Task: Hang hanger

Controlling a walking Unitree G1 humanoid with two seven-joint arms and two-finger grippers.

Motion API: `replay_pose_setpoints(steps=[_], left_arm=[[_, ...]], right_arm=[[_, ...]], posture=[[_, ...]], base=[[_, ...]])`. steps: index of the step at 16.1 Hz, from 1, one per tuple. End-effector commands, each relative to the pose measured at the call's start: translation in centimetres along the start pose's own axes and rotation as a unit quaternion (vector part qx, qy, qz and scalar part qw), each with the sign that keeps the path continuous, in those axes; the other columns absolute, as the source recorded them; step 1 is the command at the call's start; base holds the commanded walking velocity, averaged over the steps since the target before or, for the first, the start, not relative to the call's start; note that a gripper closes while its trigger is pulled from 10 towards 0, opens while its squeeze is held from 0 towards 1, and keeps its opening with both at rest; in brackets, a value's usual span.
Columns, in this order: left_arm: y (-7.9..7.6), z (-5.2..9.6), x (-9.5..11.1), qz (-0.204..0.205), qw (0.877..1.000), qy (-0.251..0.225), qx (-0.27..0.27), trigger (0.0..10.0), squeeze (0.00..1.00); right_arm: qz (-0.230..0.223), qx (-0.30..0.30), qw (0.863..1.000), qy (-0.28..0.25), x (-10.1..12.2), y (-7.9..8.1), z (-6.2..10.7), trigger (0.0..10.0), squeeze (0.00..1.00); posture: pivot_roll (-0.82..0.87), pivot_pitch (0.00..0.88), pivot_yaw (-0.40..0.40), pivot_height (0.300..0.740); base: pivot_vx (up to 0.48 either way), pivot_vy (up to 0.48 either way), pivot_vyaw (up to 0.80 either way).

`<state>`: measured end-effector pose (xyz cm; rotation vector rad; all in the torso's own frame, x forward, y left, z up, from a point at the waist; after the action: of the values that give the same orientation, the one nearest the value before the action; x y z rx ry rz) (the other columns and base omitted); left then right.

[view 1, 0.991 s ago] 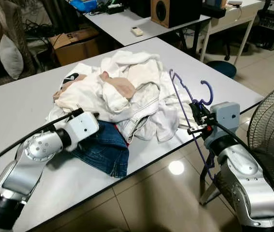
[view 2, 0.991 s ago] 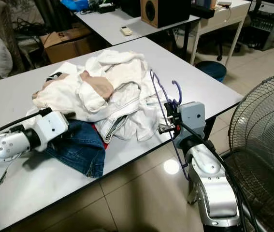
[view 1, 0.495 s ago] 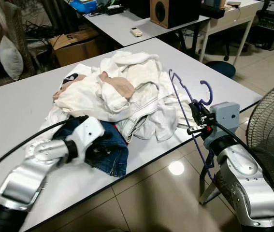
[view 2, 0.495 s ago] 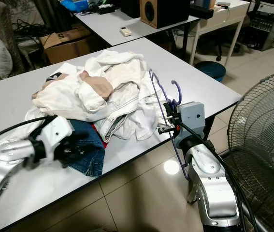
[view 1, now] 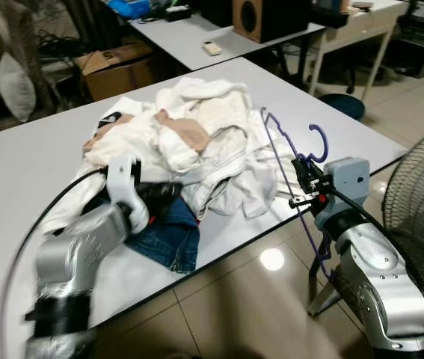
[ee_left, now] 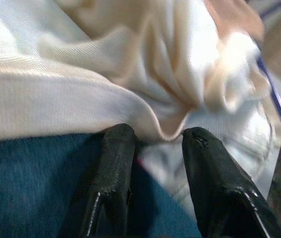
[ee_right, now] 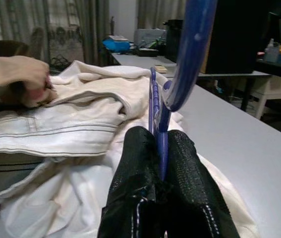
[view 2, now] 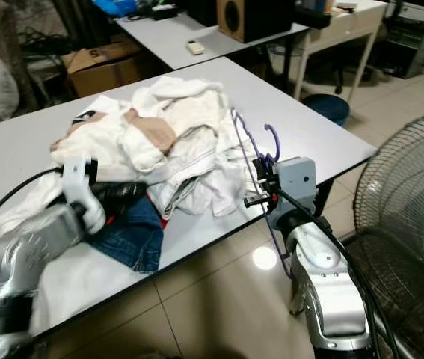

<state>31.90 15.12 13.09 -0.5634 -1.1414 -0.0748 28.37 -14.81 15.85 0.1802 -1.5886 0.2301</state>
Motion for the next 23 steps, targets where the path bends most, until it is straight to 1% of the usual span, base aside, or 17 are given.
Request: replay_pose_setpoints(steps=[1,2,3,4,6,8,9,12,13,15,17,18,19,20,21,22,23], left_arm=[[1.0,0.0,-0.2,0.02,0.999,0.017,0.037,10.0,0.0],[1.1,-0.1,-0.2,0.025,0.999,0.021,0.04,10.0,0.0],[1.1,-0.4,-0.1,0.06,0.997,0.006,0.039,10.0,0.0],[1.1,-1.0,0.5,0.095,0.994,-0.022,0.039,10.0,0.0],[1.1,-1.2,2.4,0.116,0.988,-0.086,0.046,10.0,0.0],[0.1,-0.6,4.5,0.091,0.986,-0.135,0.023,10.0,0.0],[-0.5,0.1,6.1,0.071,0.982,-0.178,0.003,10.0,0.0],[-1.4,1.1,8.5,0.046,0.969,-0.243,-0.02,10.0,0.0],[-1.7,1.2,8.8,-0.01,0.974,-0.225,-0.015,10.0,0.0],[-1.9,1.3,7.8,-0.093,0.979,-0.182,-0.014,10.0,0.0],[-2.1,2.0,8.3,-0.094,0.973,-0.208,-0.014,10.0,0.0],[-2.0,2.0,7.9,-0.118,0.974,-0.193,-0.011,10.0,0.0],[-1.8,1.9,6.5,-0.191,0.972,-0.139,-0.006,10.0,0.0],[-1.3,1.8,5.3,-0.261,0.961,-0.089,0.006,10.0,0.0],[-1.1,2.0,4.6,-0.316,0.946,-0.066,0.005,10.0,0.0],[-0.8,2.4,4.3,-0.374,0.926,-0.044,0.007,10.0,0.0],[-0.6,2.6,4.3,-0.397,0.917,-0.036,0.01,10.0,0.0]], right_arm=[[0.0,0.002,1.0,-0.012,0.6,0.1,0.0,10.0,0.0],[-0.001,0.002,1.0,-0.012,0.6,0.2,0.1,10.0,0.0],[-0.001,0.0,1.0,-0.012,0.6,0.1,0.1,10.0,0.0],[-0.001,-0.001,1.0,-0.013,0.6,0.1,0.1,10.0,0.0],[0.0,-0.002,1.0,-0.014,0.7,0.1,0.1,10.0,0.0],[0.001,-0.004,1.0,-0.014,0.7,-0.1,0.2,10.0,0.0],[0.001,-0.004,1.0,-0.014,0.6,-0.1,0.2,10.0,0.0],[0.0,0.001,1.0,-0.015,0.6,0.1,0.1,10.0,0.0],[0.001,0.002,1.0,-0.014,0.6,0.2,0.1,10.0,0.0],[0.0,0.0,1.0,-0.013,0.5,0.1,0.2,10.0,0.0],[0.0,-0.002,1.0,-0.011,0.4,0.1,0.3,10.0,0.0],[0.0,-0.002,1.0,-0.01,0.3,0.1,0.3,10.0,0.0],[0.0,-0.001,1.0,-0.01,0.3,0.1,0.3,10.0,0.0],[0.0,-0.001,1.0,-0.009,0.3,0.1,0.3,10.0,0.0],[-0.001,0.0,1.0,-0.009,0.3,0.1,0.3,10.0,0.0],[-0.001,0.0,1.0,-0.008,0.3,0.1,0.3,10.0,0.0],[-0.001,0.0,1.0,-0.008,0.3,0.2,0.3,10.0,0.0]], posture=[[-0.15,0.0,0.137,0.74],[-0.15,0.0,0.137,0.74],[-0.15,0.0,0.139,0.74],[-0.15,0.0,0.141,0.74],[-0.15,0.0,0.144,0.74],[-0.16,0.0,0.144,0.74],[-0.15,0.0,0.14,0.74],[-0.15,0.0,0.137,0.74],[-0.15,0.0,0.138,0.74],[-0.15,0.0,0.141,0.74],[-0.15,0.0,0.142,0.74],[-0.15,0.0,0.142,0.74],[-0.14,0.0,0.139,0.74],[-0.14,0.0,0.137,0.74],[-0.14,0.0,0.136,0.74],[-0.14,0.0,0.134,0.74],[-0.14,0.0,0.134,0.74]], base=[[0.0,0.0,0.0],[0.0,0.0,0.0],[0.0,0.0,0.0],[0.0,0.0,0.0],[0.0,0.0,0.0],[0.0,0.0,0.0],[0.0,0.0,0.0],[0.0,0.0,0.0],[0.0,0.0,0.0],[0.0,0.0,0.0],[0.0,0.0,0.0],[0.0,0.0,0.0],[0.0,0.0,0.0],[0.0,0.0,0.0],[0.0,0.0,0.0],[0.0,0.0,0.0],[0.0,0.0,0.0]])
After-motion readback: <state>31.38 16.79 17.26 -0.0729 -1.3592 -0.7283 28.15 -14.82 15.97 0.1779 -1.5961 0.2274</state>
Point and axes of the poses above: a point about 5 cm out from each wrist's last joint towards the gripper, its own z axis pointing back from the gripper into the wrist, its own x axis along the axis of the wrist's last joint, y = z × x, the point moved 2 cm from there along -z, pointing out of the wrist towards the gripper, and after that the axes turned 4 degrees about -z, right-handed, at the moved point
